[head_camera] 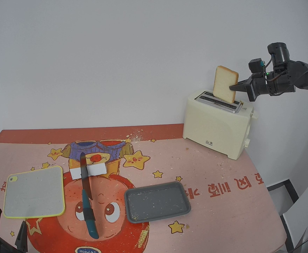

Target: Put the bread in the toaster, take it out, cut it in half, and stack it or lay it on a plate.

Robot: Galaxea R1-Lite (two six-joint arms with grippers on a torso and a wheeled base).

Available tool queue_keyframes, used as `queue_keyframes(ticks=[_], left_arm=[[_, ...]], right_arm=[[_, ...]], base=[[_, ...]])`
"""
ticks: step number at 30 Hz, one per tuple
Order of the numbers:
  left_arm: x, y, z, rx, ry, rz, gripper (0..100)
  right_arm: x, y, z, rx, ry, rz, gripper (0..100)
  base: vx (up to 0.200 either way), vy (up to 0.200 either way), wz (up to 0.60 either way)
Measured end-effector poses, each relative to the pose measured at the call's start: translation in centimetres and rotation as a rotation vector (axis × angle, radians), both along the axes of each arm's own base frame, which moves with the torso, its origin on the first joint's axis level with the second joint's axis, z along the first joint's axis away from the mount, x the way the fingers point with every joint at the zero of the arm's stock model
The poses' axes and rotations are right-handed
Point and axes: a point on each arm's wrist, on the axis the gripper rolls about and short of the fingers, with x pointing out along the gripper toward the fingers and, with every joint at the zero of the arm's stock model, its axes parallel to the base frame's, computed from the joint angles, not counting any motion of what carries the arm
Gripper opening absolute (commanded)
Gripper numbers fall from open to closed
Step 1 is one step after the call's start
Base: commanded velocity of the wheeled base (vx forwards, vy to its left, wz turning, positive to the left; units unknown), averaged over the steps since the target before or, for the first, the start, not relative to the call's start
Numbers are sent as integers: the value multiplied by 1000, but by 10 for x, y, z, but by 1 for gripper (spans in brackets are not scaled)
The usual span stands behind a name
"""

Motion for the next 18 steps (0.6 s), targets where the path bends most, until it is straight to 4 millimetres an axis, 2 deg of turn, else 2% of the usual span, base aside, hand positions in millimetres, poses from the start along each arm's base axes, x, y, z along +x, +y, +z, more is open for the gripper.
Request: queue_keyframes(ticks=[18], left_arm=[[0,0,0,0,0,1,100]], right_arm=[[10,2,-14,-13,22,8,0]], base=[[0,0,0]])
